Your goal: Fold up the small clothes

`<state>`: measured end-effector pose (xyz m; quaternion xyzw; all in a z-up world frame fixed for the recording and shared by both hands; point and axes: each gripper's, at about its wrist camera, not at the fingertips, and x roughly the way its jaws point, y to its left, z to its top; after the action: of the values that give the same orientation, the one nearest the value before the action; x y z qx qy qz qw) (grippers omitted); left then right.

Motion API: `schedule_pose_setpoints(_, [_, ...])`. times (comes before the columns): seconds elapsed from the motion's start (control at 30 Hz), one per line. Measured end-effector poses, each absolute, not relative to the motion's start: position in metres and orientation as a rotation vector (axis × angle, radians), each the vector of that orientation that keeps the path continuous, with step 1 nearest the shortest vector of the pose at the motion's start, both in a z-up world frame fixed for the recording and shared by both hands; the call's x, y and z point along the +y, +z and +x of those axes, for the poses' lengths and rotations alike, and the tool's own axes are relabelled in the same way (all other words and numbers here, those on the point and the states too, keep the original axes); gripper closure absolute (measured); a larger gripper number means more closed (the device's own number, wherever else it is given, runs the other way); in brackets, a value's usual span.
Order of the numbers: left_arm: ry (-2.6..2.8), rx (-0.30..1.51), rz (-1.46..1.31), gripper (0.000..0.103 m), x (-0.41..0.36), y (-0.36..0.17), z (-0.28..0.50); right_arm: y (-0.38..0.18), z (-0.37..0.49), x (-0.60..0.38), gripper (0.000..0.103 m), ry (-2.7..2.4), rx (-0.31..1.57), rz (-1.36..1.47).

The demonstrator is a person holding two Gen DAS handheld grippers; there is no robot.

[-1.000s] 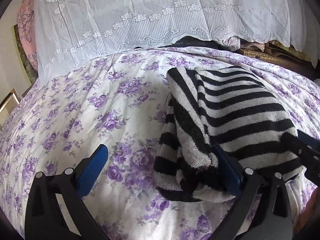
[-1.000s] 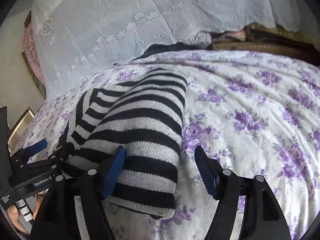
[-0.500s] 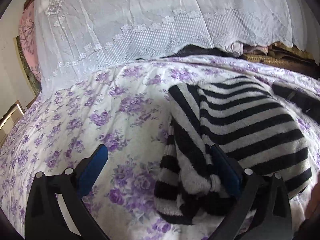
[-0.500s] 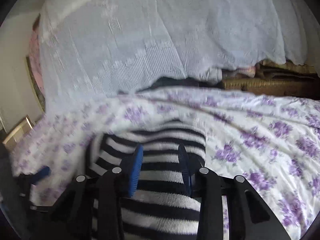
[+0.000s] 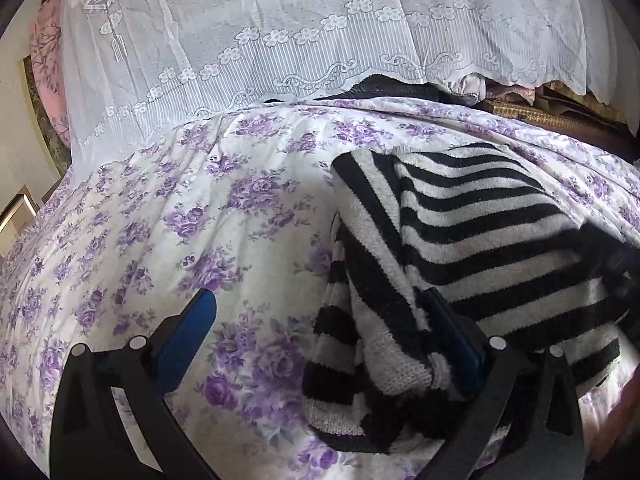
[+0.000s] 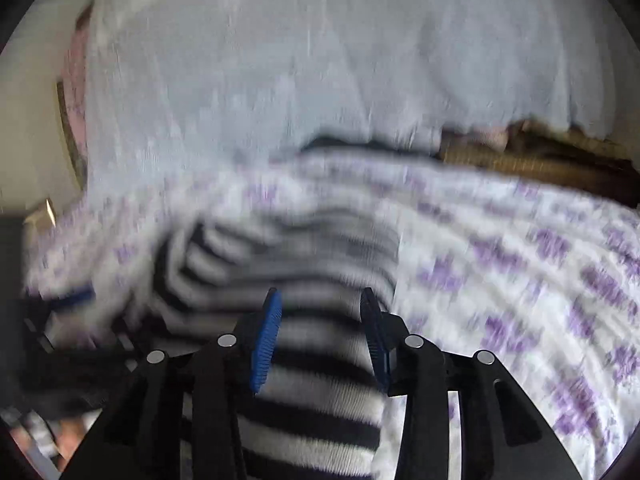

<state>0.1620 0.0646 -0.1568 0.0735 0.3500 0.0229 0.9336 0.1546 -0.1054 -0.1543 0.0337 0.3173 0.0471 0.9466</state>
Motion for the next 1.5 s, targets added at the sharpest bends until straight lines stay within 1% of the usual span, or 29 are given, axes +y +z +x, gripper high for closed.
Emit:
schedule_pose_setpoints(0.1, [0.049, 0.714, 0.156, 0.004, 0.064, -0.157, 0.161, -0.158, 0.159, -0.114, 0.048, 0.106, 0.669, 0.125])
schedule_pose_setpoints(0.17, [0.051, 0.712, 0.158, 0.004, 0.063, -0.157, 0.161, -0.158, 0.157, -0.120, 0.048, 0.116, 0.661, 0.171])
schedule_pose_setpoints(0.53, [0.022, 0.653, 0.134, 0.004, 0.065, -0.146, 0.149, -0.139, 0.132, -0.139, 0.047, 0.138, 0.529, 0.293])
schedule_pose_setpoints(0.63, [0.024, 0.632, 0.146, 0.004, 0.062, -0.143, 0.146, -0.131, 0.126, -0.128, 0.047, 0.165, 0.497, 0.247])
schedule_pose_setpoints(0.7, [0.023, 0.624, 0.156, 0.004, 0.060, -0.143, 0.145, -0.135, 0.129, -0.120, 0.047, 0.179, 0.525, 0.214])
schedule_pose_setpoints(0.73, [0.023, 0.628, 0.161, 0.004, 0.060, -0.144, 0.146, -0.138, 0.131, -0.117, 0.045, 0.180, 0.549, 0.205])
schedule_pose_setpoints(0.77, [0.024, 0.639, 0.165, 0.004, 0.059, -0.146, 0.147, -0.147, 0.138, -0.112, 0.039, 0.183, 0.615, 0.184])
schedule_pose_setpoints(0.83, [0.024, 0.686, 0.175, 0.004, 0.059, -0.152, 0.154, -0.158, 0.147, -0.111, 0.036, 0.159, 0.677, 0.174])
schedule_pose_setpoints(0.87, [0.015, 0.721, 0.164, 0.004, 0.060, -0.156, 0.159, -0.158, 0.148, -0.116, 0.036, 0.173, 0.681, 0.208])
schedule_pose_setpoints(1.0, [-0.022, 0.755, 0.095, 0.004, 0.070, -0.157, 0.164, -0.152, 0.144, -0.131, 0.036, 0.155, 0.643, 0.277])
schedule_pose_setpoints(1.1, [-0.040, 0.737, 0.091, 0.004, 0.069, -0.155, 0.159, -0.151, 0.144, -0.136, 0.035, 0.162, 0.640, 0.302])
schedule_pose_setpoints(1.23, [-0.080, 0.715, 0.118, 0.004, 0.060, -0.153, 0.153, -0.154, 0.148, -0.147, 0.032, 0.182, 0.653, 0.372])
schedule_pose_setpoints(1.37, [-0.104, 0.687, 0.168, 0.004, 0.049, -0.151, 0.147, -0.161, 0.154, -0.158, 0.031, 0.202, 0.676, 0.460])
schedule_pose_setpoints(1.5, [-0.151, 0.688, 0.158, 0.004, 0.046, -0.149, 0.144, -0.170, 0.157, -0.166, 0.031, 0.225, 0.708, 0.540])
